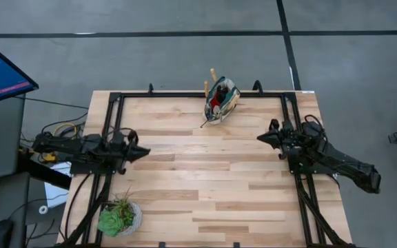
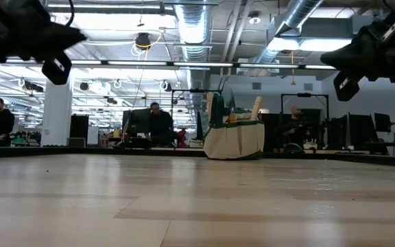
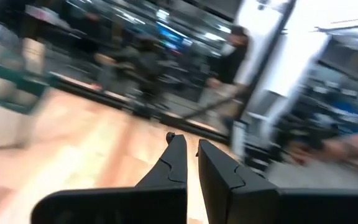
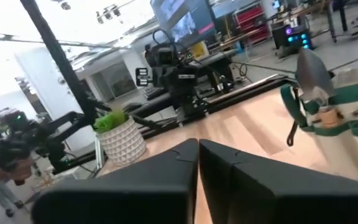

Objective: Pick & Place Garden tools in Gardening bag
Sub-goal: Return to Home Position

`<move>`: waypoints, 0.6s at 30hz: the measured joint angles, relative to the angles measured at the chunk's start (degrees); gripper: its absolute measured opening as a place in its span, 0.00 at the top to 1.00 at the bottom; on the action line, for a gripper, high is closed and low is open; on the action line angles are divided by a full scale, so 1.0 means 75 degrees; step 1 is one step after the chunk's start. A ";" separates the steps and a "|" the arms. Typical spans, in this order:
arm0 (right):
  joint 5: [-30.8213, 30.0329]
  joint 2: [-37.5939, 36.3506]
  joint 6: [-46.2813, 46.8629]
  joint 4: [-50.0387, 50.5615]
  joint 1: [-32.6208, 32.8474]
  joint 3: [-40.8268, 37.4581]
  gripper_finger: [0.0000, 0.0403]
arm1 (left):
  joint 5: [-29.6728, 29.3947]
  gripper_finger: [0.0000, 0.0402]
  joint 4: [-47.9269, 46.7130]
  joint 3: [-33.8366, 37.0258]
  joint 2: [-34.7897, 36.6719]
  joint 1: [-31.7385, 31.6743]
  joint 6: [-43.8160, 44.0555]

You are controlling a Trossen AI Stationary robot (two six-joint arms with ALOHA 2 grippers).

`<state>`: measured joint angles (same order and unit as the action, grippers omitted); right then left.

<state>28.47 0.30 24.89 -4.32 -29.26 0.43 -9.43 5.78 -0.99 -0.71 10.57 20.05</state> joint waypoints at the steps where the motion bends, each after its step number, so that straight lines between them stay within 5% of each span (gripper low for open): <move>1: 0.0022 0.0008 -0.0066 0.0000 0.0000 -0.0003 0.99 | 0.0316 1.00 -0.0006 0.0000 -0.0003 0.0000 0.0113; 8: -0.0662 0.0012 -0.0194 0.0042 -0.0080 -0.0003 0.92 | 0.0236 1.00 0.0030 0.0000 -0.0006 -0.0006 0.0214; 18: -0.0646 0.0012 -0.0194 0.0048 -0.0058 -0.0006 0.89 | 0.0242 1.00 0.0083 0.0000 -0.0012 -0.0006 0.0217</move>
<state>23.63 0.38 23.44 -3.95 -29.69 0.38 -7.62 6.40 -0.99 -0.80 10.52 21.67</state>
